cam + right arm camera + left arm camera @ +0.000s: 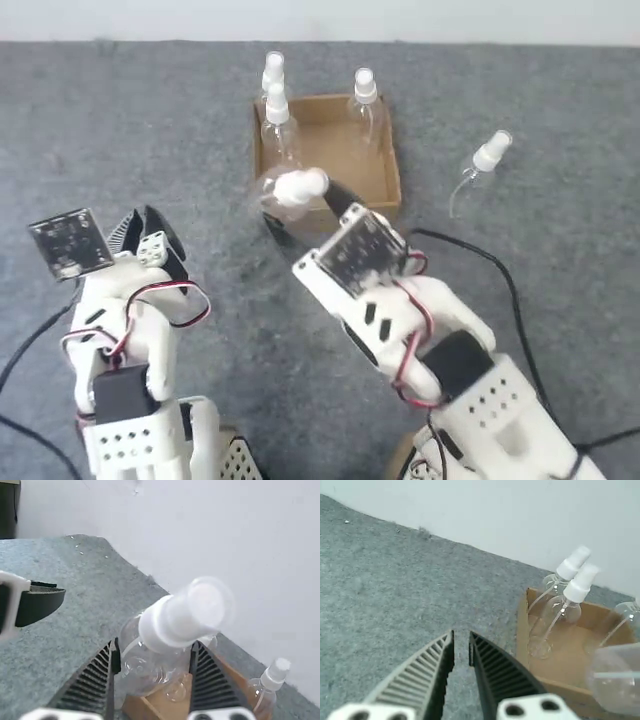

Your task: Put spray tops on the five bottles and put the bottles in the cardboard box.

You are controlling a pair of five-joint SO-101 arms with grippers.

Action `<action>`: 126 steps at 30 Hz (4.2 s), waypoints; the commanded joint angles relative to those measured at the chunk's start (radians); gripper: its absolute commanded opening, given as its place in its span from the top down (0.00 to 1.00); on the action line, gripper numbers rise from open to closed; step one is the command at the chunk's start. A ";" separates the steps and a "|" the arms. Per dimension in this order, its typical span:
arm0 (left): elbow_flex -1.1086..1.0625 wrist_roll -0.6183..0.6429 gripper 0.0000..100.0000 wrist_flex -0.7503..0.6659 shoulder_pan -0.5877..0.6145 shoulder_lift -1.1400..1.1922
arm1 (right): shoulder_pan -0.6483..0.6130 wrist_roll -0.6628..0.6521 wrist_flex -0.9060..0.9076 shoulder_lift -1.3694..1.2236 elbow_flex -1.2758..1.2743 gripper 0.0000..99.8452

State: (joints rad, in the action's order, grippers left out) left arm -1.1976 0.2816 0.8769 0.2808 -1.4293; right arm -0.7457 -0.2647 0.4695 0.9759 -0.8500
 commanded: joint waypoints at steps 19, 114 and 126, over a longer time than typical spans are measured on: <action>-0.021 0.008 0.95 -0.035 0.006 -0.014 | 0.119 -0.009 -0.128 -0.694 0.427 0.99; -0.021 0.006 0.95 -0.038 0.006 -0.014 | 0.176 0.009 0.633 -0.375 0.483 0.73; -0.021 0.006 0.95 -0.038 0.006 -0.014 | 0.361 0.103 0.791 -0.302 0.483 0.73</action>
State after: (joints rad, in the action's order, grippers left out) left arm -1.2221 0.2816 0.8707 0.2854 -1.4277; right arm -0.4496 -0.1987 1.2367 0.6276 -0.4296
